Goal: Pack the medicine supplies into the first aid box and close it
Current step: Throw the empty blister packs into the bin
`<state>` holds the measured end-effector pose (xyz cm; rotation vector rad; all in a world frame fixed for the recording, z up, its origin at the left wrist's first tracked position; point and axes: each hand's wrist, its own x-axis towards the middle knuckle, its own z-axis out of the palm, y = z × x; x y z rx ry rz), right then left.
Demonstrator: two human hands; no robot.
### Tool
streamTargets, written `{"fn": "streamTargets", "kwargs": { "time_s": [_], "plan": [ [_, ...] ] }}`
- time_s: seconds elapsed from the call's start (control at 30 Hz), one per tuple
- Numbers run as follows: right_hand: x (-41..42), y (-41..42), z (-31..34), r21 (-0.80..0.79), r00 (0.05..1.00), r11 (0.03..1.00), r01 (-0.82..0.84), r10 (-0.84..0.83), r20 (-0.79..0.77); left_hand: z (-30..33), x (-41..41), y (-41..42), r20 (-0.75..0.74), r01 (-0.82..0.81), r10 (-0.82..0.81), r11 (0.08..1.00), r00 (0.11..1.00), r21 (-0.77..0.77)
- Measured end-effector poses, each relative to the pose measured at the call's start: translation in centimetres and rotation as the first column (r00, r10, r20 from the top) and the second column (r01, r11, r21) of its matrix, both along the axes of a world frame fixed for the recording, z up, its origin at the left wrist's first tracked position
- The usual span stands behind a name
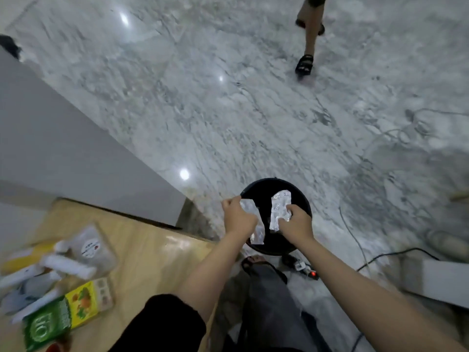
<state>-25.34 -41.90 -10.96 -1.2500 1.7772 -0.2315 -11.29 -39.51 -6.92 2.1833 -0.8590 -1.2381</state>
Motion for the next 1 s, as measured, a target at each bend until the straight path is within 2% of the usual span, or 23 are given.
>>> {"fn": "streamTargets", "kwargs": {
  "time_s": [0.07,0.2,0.33,0.43,0.57,0.67,0.83,1.0],
  "plan": [
    [-0.8,-1.2,-2.2,0.052,1.0,0.999,-0.01,0.01,-0.001,-2.2,-0.9,-2.2,-0.001,0.026,-0.026,0.995,1.0,0.098],
    [-1.9,-3.3,-6.0,0.127,1.0,0.992,-0.007,0.005,0.021,-7.3,-1.9,-5.3,-0.074,0.151,-0.141,0.975,0.987,0.166],
    [-3.2,-4.1,-8.2,0.153,1.0,0.988,0.015,-0.012,-0.018,-11.2,-2.5,-6.6,-0.178,0.31,-0.263,0.889,0.948,0.337],
    [-4.0,-3.8,-9.1,0.169,1.0,0.986,0.002,0.0,-0.008,-12.4,-2.5,-6.5,-0.176,0.312,-0.26,0.852,0.949,0.421],
    [-3.9,-3.2,-8.4,0.141,1.0,0.99,-0.005,0.001,0.031,-12.3,-2.2,-5.5,-0.138,0.299,-0.265,0.857,0.954,0.421],
    [-2.6,-2.8,-6.6,0.052,0.997,0.999,-0.017,0.013,0.077,-9.6,-1.9,-4.6,-0.092,0.255,-0.238,0.902,0.967,0.348],
    [0.8,-1.5,-1.6,-0.16,0.983,0.984,-0.075,0.1,0.157,-2.6,-0.4,-1.7,0.051,0.144,-0.149,0.984,0.987,0.101],
    [5.9,2.3,5.0,-0.357,0.939,0.923,-0.142,0.24,0.246,4.9,3.1,5.4,0.102,-0.027,0.048,0.98,0.994,-0.199]
  ]
}}
